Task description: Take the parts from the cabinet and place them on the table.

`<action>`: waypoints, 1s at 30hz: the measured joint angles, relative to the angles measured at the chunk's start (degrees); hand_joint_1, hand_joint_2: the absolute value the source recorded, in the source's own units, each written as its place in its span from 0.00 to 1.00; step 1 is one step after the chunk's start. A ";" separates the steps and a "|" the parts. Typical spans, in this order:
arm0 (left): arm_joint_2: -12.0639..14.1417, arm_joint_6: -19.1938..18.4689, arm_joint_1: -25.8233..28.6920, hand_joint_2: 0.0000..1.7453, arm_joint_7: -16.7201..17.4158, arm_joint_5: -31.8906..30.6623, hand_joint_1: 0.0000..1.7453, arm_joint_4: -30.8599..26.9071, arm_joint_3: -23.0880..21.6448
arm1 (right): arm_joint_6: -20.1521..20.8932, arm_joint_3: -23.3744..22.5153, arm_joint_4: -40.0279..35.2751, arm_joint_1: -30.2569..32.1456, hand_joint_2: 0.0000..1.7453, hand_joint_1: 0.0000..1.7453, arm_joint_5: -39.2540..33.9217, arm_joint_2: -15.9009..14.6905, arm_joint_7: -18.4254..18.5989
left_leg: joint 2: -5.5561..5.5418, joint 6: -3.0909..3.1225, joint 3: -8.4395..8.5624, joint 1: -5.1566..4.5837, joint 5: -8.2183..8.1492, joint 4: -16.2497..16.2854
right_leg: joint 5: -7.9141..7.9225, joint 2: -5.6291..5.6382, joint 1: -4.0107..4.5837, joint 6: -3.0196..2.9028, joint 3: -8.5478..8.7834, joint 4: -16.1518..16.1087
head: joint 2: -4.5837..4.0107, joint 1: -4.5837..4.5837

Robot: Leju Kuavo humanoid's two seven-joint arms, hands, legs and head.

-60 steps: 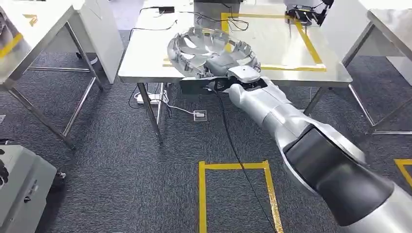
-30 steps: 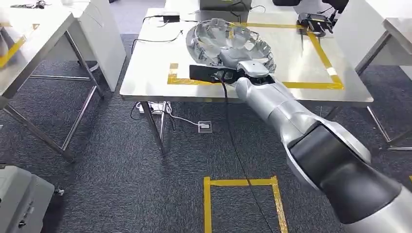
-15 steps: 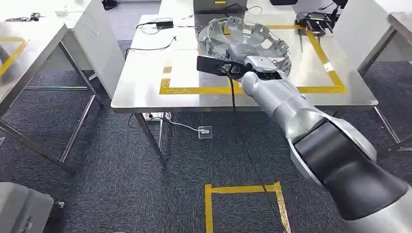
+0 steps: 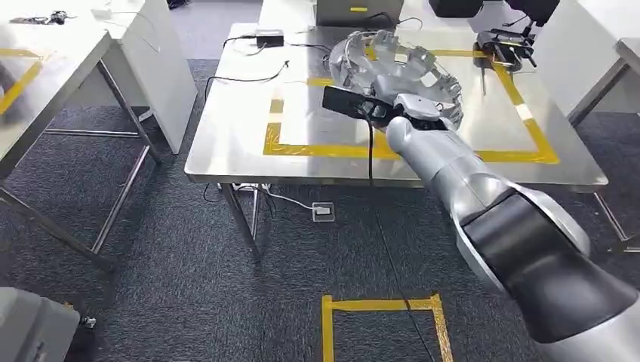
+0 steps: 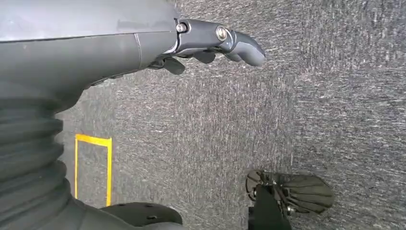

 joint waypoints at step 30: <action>0.00 -1.66 -0.15 1.00 -5.55 -2.73 0.00 -0.07 0.00 | 1.22 -2.38 0.44 0.99 1.00 0.94 4.46 -1.90 0.87 | 0.30 -1.91 1.88 -0.46 -1.56 -0.67 | 8.09 0.40 0.28 -1.26 6.05 -16.43 | -0.02 0.04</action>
